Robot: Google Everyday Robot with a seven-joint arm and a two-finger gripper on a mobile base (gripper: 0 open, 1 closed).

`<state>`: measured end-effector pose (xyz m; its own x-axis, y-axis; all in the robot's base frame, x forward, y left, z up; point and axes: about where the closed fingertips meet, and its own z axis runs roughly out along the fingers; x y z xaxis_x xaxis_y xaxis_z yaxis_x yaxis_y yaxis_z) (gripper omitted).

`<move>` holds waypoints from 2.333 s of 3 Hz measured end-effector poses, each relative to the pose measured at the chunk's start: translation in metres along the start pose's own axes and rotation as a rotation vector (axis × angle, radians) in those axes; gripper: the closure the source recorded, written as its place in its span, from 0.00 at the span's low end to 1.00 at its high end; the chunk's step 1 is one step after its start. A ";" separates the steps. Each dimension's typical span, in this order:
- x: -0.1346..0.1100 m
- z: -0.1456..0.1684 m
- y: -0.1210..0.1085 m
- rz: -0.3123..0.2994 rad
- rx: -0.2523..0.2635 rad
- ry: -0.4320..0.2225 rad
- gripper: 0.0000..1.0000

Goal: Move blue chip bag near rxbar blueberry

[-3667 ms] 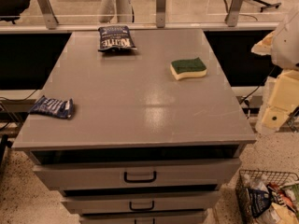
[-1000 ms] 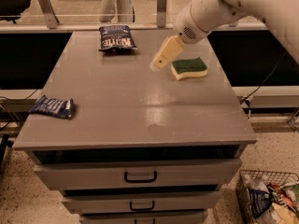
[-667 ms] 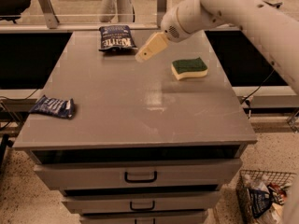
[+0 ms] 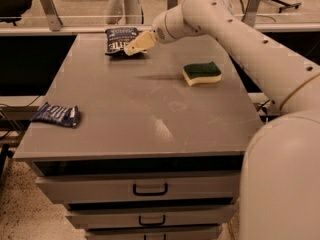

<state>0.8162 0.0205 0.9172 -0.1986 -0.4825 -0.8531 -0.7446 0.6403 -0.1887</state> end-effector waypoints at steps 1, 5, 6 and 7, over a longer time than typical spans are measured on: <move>0.005 0.042 -0.008 0.075 0.015 0.009 0.00; 0.000 0.125 -0.001 0.203 -0.014 0.019 0.41; 0.001 0.122 -0.003 0.197 -0.008 0.021 0.63; -0.016 0.099 -0.005 0.145 0.000 -0.021 0.86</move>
Offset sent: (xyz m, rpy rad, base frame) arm 0.0858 0.0622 -0.0489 0.1283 0.1067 -0.0925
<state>0.8860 0.0844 0.8837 -0.2907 -0.3726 -0.8813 -0.7095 0.7020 -0.0627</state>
